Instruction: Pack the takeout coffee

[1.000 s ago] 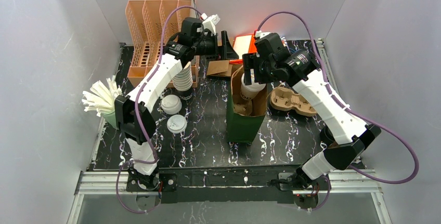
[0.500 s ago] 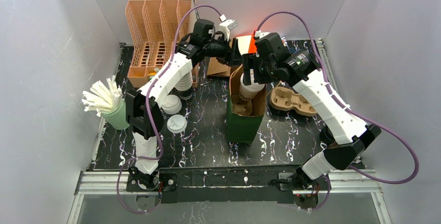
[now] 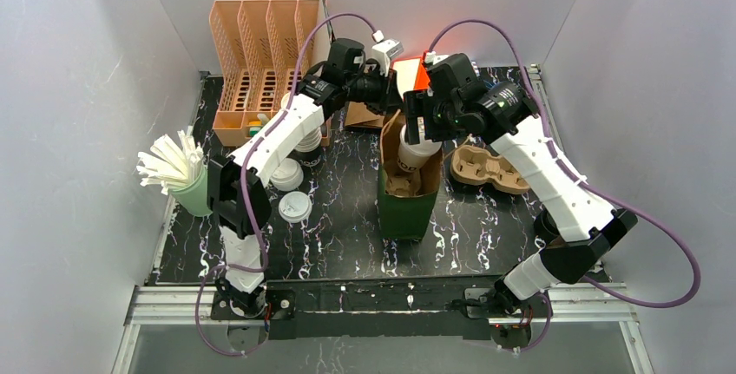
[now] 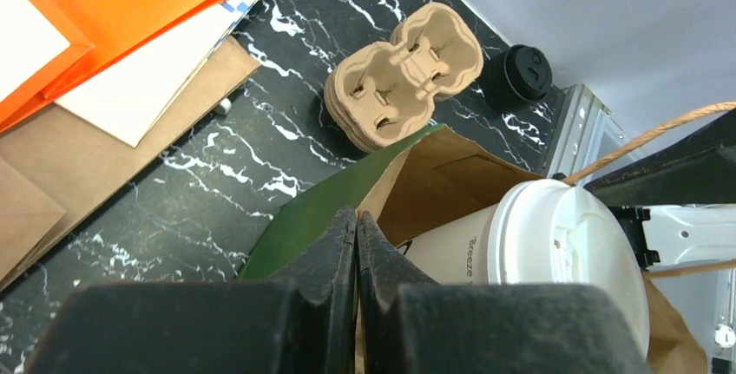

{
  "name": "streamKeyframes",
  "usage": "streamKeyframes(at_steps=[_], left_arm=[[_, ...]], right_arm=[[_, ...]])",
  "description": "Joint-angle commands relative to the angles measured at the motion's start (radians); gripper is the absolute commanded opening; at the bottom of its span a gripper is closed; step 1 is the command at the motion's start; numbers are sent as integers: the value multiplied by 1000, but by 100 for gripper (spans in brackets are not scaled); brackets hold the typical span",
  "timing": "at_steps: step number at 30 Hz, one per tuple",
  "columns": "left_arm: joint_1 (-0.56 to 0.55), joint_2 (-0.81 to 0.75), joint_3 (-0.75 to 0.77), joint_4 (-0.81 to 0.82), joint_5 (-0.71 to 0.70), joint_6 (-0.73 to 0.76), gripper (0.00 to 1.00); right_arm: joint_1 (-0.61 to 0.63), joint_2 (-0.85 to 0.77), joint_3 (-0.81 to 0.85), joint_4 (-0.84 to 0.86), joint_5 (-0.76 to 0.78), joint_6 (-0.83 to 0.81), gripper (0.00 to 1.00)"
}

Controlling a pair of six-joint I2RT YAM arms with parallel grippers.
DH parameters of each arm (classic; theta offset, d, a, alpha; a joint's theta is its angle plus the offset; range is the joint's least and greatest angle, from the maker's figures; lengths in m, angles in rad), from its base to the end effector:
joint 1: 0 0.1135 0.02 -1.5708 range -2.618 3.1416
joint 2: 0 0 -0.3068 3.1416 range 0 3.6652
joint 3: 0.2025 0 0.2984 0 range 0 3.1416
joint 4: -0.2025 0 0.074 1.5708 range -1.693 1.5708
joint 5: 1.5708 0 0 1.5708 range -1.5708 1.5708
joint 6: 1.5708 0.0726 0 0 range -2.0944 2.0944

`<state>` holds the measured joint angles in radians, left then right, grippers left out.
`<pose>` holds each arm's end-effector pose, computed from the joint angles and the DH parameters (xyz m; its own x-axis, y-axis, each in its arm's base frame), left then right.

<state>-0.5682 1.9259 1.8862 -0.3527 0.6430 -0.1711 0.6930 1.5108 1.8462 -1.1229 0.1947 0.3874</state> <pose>0.4344 -0.3290 0.3990 -0.4704 0.1387 -0.8715 0.8296 0.4059 -0.3833 0.2862 0.2194 0.4697 -0.7019 -0.1010 -0.7051 -0.2771 0.9506 0.1396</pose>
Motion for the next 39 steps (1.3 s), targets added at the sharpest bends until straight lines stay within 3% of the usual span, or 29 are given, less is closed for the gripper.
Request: streamKeyframes(at_steps=[1, 9, 23, 34, 39], left_arm=[[-22, -148, -56, -15, -89, 27, 0], [-51, -291, -196, 8, -233, 0, 0], [-66, -501, -440, 239, -231, 28, 0], [-87, -655, -691, 606, -316, -74, 0], [-88, -686, -780, 711, -339, -122, 0]], right_arm=[[9, -18, 77, -30, -10, -21, 44], [92, -10, 97, -24, 22, -24, 44], [149, -290, -272, 230, 16, -142, 45], [262, -374, -410, 340, 110, -176, 42], [367, -398, -522, 381, 239, -191, 40]])
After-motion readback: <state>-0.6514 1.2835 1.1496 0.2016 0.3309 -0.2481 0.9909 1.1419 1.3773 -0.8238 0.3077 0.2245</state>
